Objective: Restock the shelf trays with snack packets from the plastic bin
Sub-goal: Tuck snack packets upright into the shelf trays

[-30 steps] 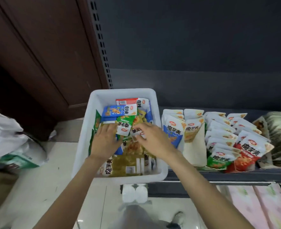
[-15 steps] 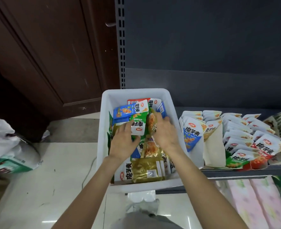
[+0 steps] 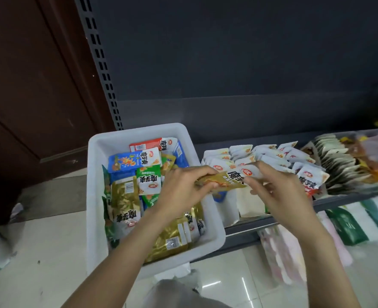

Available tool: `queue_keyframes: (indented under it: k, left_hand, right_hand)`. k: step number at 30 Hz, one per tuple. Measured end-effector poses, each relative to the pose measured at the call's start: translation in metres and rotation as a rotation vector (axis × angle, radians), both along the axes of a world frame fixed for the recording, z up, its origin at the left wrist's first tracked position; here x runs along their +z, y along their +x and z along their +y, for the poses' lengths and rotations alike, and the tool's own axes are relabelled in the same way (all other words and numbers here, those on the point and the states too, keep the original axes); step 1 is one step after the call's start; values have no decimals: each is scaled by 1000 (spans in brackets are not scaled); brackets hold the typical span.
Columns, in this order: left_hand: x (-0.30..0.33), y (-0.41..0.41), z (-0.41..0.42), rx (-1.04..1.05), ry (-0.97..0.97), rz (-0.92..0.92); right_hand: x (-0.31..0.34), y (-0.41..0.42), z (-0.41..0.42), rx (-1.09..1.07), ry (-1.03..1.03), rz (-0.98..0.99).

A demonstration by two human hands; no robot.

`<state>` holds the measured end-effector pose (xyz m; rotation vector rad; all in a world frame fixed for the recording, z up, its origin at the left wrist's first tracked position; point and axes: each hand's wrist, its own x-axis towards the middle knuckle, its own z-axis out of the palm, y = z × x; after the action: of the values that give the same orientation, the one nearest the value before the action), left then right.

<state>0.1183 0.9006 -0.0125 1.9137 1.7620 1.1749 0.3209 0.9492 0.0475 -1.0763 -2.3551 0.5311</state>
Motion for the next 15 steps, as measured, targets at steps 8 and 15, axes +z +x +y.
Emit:
queue_keyframes:
  k: [8,15]
  left_hand:
    - [-1,55,44,122,-11,85]
    - [-37,63,57,149,-138,410]
  right_hand:
    - [15,76,20,-283,319,106]
    - [-12,58,60,-136,343,-229]
